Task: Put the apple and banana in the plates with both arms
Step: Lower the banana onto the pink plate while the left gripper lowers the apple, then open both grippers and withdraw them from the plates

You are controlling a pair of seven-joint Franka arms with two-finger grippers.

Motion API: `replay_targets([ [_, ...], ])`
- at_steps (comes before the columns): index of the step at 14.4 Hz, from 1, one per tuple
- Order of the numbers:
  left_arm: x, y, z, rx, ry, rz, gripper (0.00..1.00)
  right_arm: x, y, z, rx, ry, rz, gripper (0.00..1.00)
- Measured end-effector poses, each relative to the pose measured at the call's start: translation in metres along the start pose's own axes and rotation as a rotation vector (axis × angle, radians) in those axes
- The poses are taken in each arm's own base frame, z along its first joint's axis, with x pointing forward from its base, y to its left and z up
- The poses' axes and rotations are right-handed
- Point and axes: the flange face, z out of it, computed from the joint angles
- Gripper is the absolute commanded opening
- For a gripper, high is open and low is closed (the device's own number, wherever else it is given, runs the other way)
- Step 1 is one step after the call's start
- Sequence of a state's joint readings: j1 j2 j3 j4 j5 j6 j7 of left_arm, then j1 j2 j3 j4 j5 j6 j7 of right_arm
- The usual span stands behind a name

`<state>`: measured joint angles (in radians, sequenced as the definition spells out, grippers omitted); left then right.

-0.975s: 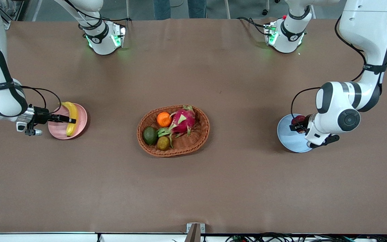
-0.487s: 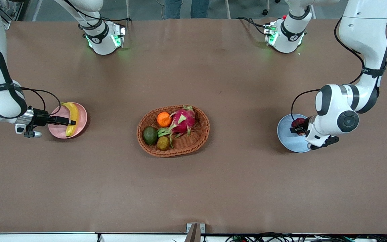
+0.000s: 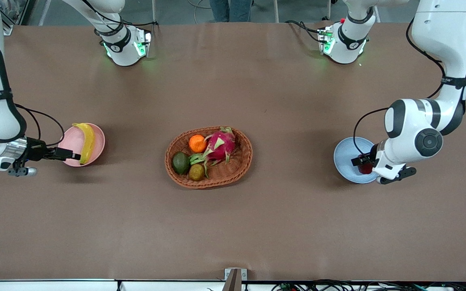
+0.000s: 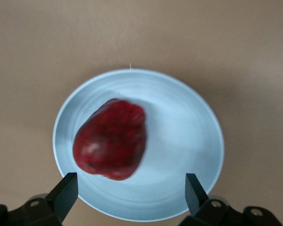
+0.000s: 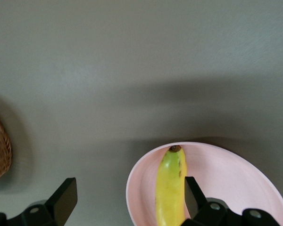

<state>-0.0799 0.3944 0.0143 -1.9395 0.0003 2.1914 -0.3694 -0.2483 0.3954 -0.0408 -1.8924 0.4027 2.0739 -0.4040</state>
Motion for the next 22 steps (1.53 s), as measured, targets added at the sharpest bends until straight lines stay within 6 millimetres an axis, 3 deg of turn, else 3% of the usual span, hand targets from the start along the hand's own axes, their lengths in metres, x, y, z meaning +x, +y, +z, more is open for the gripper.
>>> replay_targets([
  [4, -0.004, -0.002, -0.059, -0.024, 0.062, 0.052, 1.00, 0.002, -0.093, -0.056, -0.223, -0.044, 0.104, 1.00],
  [7, -0.016, -0.013, -0.130, -0.023, 0.072, 0.166, 1.00, -0.007, -0.158, -0.132, -0.286, -0.104, 0.144, 1.00],
  [9, -0.025, -0.025, -0.175, -0.034, 0.108, 0.185, 1.00, -0.011, -0.183, -0.182, -0.309, -0.085, 0.127, 1.00],
  [11, -0.033, -0.038, -0.213, -0.047, 0.159, 0.199, 1.00, -0.016, -0.193, -0.213, -0.325, -0.068, 0.121, 1.00],
  [18, -0.069, -0.055, -0.333, -0.052, 0.188, 0.226, 1.00, -0.012, -0.211, -0.229, -0.345, -0.031, 0.089, 1.00],
  [20, -0.073, -0.057, -0.354, -0.054, 0.211, 0.250, 1.00, -0.013, -0.227, -0.223, -0.350, -0.034, 0.065, 1.00],
  [22, -0.074, -0.059, -0.361, -0.054, 0.217, 0.263, 1.00, -0.013, -0.233, -0.221, -0.351, -0.036, 0.054, 1.00],
])
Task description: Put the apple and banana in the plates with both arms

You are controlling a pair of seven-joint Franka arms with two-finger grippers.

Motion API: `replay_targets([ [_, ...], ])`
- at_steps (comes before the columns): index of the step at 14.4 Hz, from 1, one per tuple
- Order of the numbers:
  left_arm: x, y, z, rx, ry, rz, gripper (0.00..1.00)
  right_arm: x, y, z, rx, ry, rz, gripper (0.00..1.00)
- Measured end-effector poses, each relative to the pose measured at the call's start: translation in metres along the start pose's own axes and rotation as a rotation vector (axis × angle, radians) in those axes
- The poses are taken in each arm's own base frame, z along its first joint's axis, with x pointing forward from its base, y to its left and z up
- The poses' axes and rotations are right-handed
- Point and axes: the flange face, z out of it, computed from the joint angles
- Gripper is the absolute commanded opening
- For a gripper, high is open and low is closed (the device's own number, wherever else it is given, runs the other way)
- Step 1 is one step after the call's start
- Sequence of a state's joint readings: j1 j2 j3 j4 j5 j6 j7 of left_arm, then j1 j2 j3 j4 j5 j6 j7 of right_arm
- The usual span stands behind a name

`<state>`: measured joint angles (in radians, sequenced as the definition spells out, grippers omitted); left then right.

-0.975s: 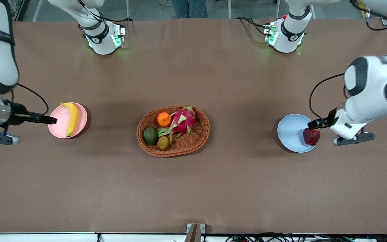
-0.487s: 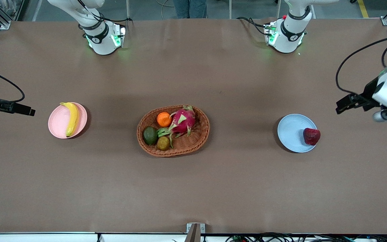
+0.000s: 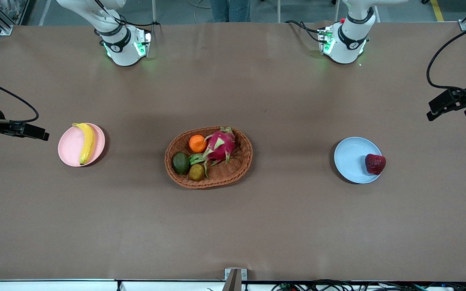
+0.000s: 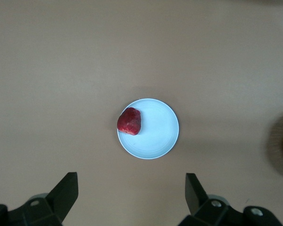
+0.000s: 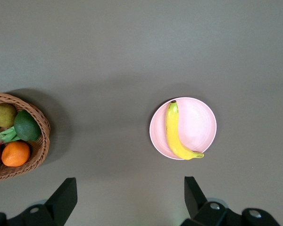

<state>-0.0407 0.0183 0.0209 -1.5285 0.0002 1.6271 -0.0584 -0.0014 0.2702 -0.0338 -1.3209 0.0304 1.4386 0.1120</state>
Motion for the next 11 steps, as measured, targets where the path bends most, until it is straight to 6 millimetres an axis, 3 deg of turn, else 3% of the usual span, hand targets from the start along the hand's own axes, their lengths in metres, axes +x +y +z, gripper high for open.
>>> replay_targets([
  [6, -0.007, -0.002, 0.001, 0.003, -0.057, 0.029, 1.00, -0.006, 0.000, -0.003, -0.001, -0.008, -0.001, 1.00],
  [11, -0.007, 0.001, 0.000, 0.002, -0.059, 0.036, 1.00, -0.051, 0.008, -0.035, 0.003, -0.010, 0.002, 1.00],
])
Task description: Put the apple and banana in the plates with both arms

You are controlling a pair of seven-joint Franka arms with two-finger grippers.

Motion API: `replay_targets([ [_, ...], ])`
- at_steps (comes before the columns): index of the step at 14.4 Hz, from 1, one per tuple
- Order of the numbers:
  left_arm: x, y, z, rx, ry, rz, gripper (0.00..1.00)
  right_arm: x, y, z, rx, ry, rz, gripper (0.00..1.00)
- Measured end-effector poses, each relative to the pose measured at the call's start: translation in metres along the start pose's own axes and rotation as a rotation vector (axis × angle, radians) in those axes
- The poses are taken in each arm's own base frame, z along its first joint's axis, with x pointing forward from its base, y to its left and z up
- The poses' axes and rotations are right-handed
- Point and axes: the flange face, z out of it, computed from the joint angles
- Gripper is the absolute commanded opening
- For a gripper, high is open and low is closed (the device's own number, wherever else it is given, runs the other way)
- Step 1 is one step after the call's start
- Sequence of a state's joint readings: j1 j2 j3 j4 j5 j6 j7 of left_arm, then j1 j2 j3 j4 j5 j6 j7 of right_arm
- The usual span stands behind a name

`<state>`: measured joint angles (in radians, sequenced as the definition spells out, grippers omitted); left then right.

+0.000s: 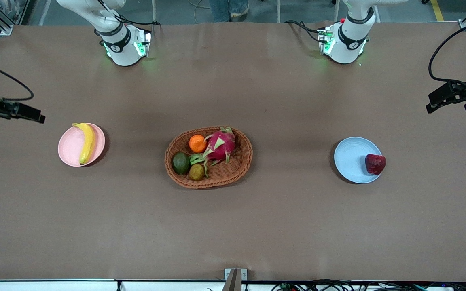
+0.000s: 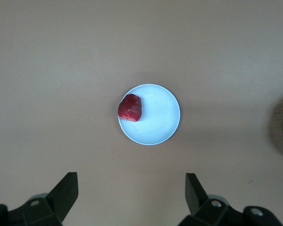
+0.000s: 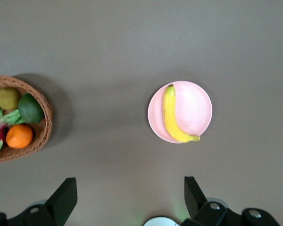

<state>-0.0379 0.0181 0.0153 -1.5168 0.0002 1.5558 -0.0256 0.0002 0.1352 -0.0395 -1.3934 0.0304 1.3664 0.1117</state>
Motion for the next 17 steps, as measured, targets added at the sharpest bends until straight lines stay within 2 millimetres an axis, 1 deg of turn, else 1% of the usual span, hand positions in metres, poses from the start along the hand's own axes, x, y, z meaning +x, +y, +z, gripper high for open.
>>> replay_targets([
  [2, 0.000, 0.001, 0.000, 0.000, 0.001, 0.002, 1.00, -0.018, 0.004, -0.011, 0.001, -0.006, 0.003, 1.00],
  [4, 0.000, 0.001, -0.001, 0.000, 0.001, 0.002, 1.00, -0.031, 0.007, -0.015, 0.002, -0.017, 0.004, 1.00],
  [7, 0.000, 0.002, -0.001, 0.000, 0.001, 0.003, 1.00, -0.045, 0.009, -0.019, 0.004, -0.014, 0.005, 1.00],
  [11, 0.000, 0.002, -0.001, 0.000, 0.002, 0.004, 1.00, -0.062, 0.017, -0.034, 0.013, 0.031, 0.014, 1.00],
  [13, 0.000, 0.003, -0.001, 0.000, 0.002, 0.005, 1.00, -0.067, 0.022, -0.035, 0.018, 0.054, 0.022, 1.00],
  [17, 0.000, 0.004, -0.001, -0.003, 0.002, 0.007, 1.00, -0.064, 0.019, -0.034, 0.020, 0.088, 0.011, 1.00],
])
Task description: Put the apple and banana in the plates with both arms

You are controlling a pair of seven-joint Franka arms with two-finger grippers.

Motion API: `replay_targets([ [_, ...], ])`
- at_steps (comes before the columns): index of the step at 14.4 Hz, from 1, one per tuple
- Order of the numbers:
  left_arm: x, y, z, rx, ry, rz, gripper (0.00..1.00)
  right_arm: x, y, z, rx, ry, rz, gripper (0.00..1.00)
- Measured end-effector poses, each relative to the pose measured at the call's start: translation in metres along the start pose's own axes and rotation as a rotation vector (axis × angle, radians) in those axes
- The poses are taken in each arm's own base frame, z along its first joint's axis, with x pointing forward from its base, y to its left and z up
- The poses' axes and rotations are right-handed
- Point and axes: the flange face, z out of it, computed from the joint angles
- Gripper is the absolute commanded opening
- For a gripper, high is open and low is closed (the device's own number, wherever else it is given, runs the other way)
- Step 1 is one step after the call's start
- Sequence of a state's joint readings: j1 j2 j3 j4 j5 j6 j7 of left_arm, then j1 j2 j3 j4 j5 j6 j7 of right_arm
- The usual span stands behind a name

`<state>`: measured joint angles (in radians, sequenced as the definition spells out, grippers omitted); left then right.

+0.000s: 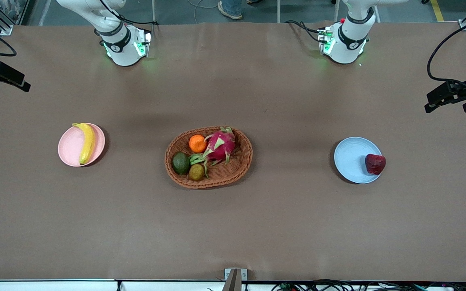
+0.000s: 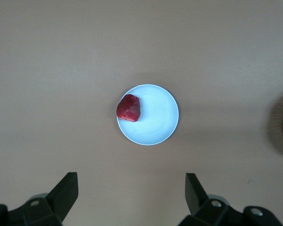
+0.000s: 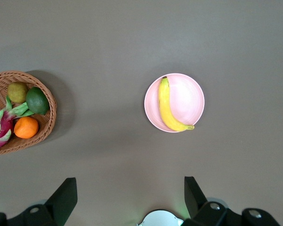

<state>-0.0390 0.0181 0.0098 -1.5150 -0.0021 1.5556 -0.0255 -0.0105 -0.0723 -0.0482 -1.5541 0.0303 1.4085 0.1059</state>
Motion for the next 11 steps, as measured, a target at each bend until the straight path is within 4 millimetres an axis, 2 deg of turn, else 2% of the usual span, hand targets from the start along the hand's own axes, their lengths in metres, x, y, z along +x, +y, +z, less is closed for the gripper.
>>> replay_targets([
  [11, 0.0000, 0.0003, 0.0000, -0.003, 0.000, 0.000, 1.00, -0.0003, 0.0001, 0.0040, -0.006, -0.013, -0.057, 1.00],
])
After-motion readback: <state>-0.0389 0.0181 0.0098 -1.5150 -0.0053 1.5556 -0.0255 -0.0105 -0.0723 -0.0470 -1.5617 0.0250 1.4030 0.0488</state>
